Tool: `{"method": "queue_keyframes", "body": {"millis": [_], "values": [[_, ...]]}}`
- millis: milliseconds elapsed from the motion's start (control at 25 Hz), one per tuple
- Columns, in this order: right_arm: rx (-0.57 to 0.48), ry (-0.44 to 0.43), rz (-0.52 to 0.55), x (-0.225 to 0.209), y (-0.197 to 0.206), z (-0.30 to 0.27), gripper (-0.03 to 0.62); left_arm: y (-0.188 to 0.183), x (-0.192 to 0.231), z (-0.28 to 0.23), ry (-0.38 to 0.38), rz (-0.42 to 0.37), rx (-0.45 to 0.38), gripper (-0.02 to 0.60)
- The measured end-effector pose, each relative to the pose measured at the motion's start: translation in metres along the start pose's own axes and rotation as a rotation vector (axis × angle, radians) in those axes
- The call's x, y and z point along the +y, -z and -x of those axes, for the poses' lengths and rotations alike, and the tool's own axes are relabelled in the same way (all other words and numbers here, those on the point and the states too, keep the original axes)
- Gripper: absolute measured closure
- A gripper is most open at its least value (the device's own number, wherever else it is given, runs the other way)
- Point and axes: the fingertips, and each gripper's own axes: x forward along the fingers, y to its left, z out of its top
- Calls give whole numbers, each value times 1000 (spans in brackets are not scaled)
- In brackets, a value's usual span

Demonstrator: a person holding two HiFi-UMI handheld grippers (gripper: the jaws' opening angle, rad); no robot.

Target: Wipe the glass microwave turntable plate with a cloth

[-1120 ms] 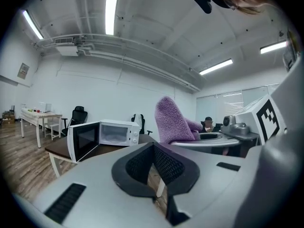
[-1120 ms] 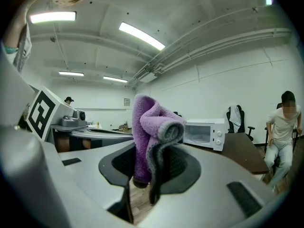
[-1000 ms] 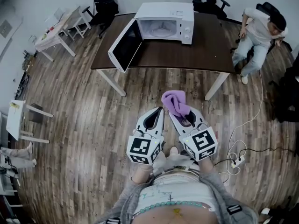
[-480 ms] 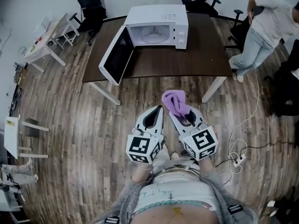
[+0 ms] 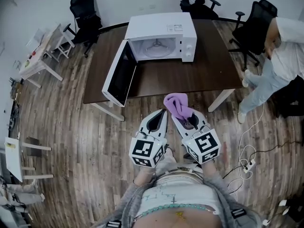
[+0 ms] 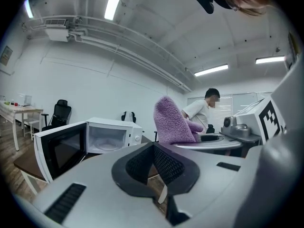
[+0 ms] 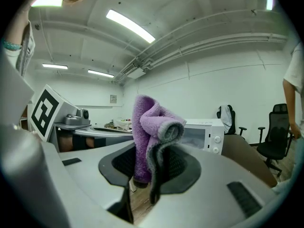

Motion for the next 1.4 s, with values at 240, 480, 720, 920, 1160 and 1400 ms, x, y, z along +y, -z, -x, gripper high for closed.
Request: {"method": "queue_keyframes", "body": {"millis": [240, 480, 720, 920, 1160, 1400], "values": [[2, 24, -25, -3, -1, -38, 477, -3, 34, -13, 30, -7, 19, 571], [10, 29, -40, -9, -1, -63, 477, -6, 57, -25, 36, -1, 21, 571], [23, 33, -55, -30, -2, -88, 477, -11, 75, -47, 21, 0, 19, 571], [20, -4, -51, -56, -10, -113, 477, -20, 90, -77, -8, -8, 14, 571], [16, -68, -35, -94, -31, -140, 477, -39, 101, -121, -46, -9, 7, 571], [19, -107, -20, -133, -43, -155, 477, -49, 105, -161, -80, 2, 8, 571]]}}
